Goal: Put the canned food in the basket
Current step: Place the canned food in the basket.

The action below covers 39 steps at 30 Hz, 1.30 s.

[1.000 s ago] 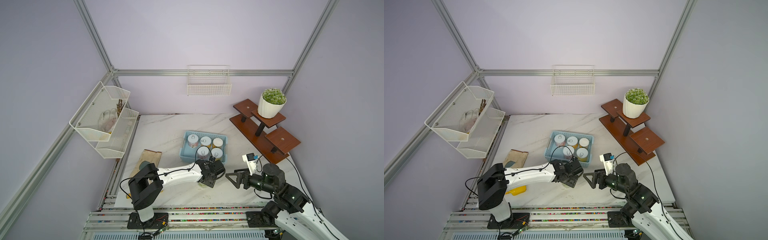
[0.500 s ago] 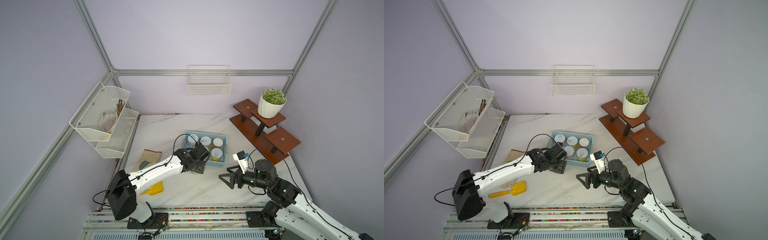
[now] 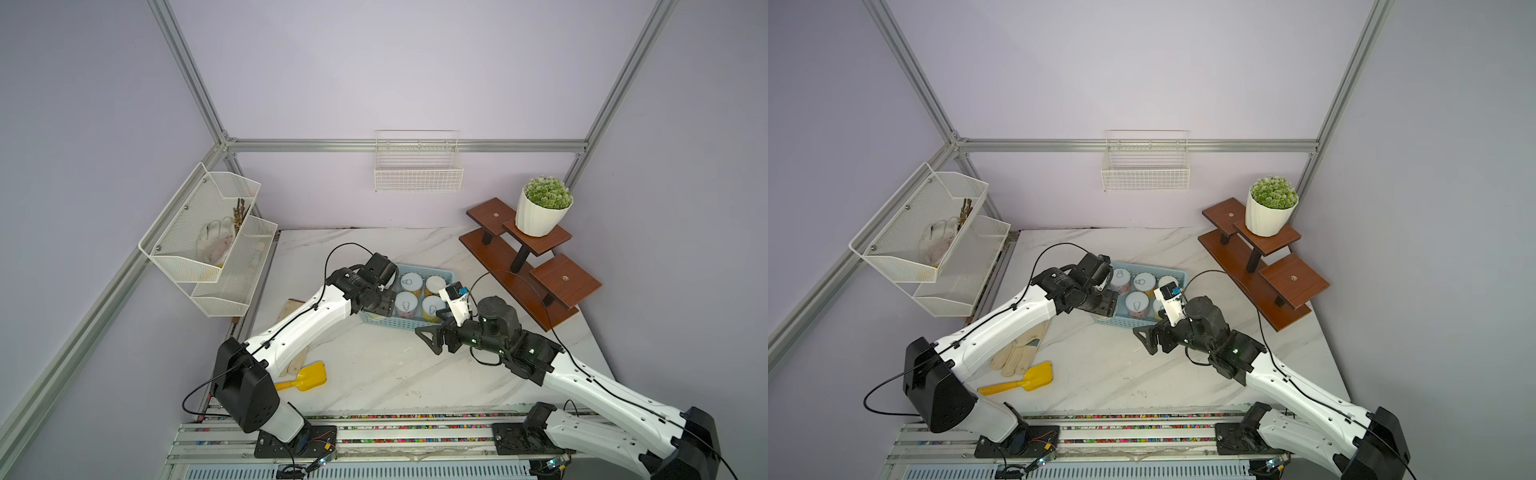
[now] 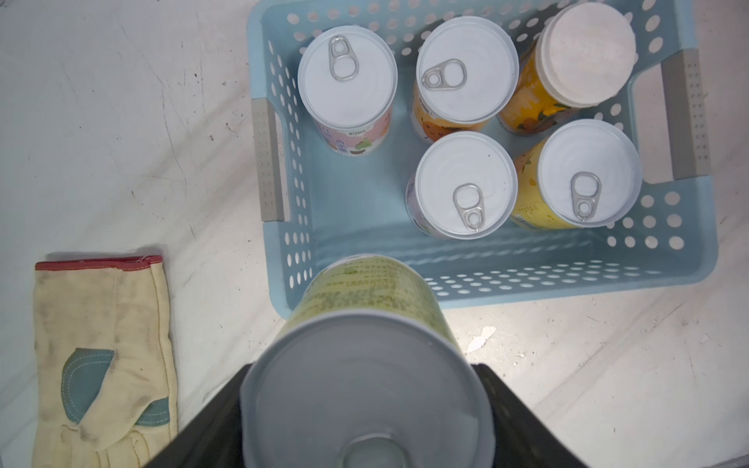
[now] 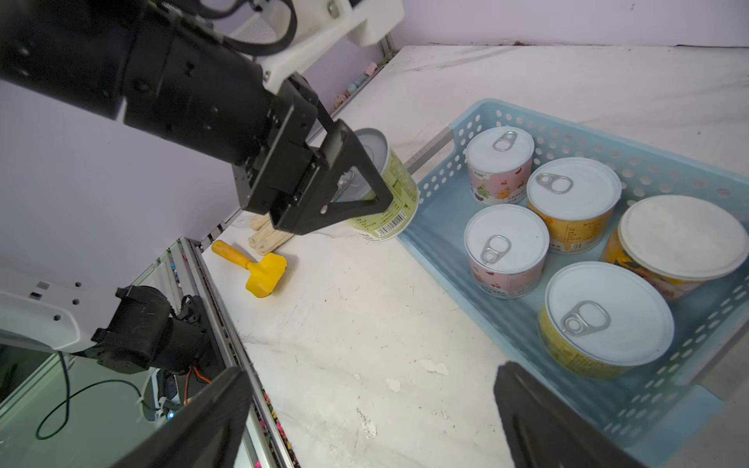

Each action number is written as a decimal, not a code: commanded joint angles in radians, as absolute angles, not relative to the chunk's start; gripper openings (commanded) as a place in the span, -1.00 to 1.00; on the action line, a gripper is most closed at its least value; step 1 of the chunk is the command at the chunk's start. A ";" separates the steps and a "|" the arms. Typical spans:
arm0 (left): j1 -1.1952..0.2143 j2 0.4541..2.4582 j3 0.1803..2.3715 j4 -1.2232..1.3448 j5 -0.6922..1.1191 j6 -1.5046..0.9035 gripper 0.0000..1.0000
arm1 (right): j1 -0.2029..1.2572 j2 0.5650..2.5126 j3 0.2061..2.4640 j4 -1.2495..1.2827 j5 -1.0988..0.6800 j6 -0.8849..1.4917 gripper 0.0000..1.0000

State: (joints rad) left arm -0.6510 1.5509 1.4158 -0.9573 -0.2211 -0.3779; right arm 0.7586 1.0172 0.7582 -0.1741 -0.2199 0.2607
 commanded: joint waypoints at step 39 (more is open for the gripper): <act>-0.512 1.929 1.709 -0.921 -0.089 0.210 -1.00 | 0.754 0.943 0.719 -0.245 -0.210 0.199 0.97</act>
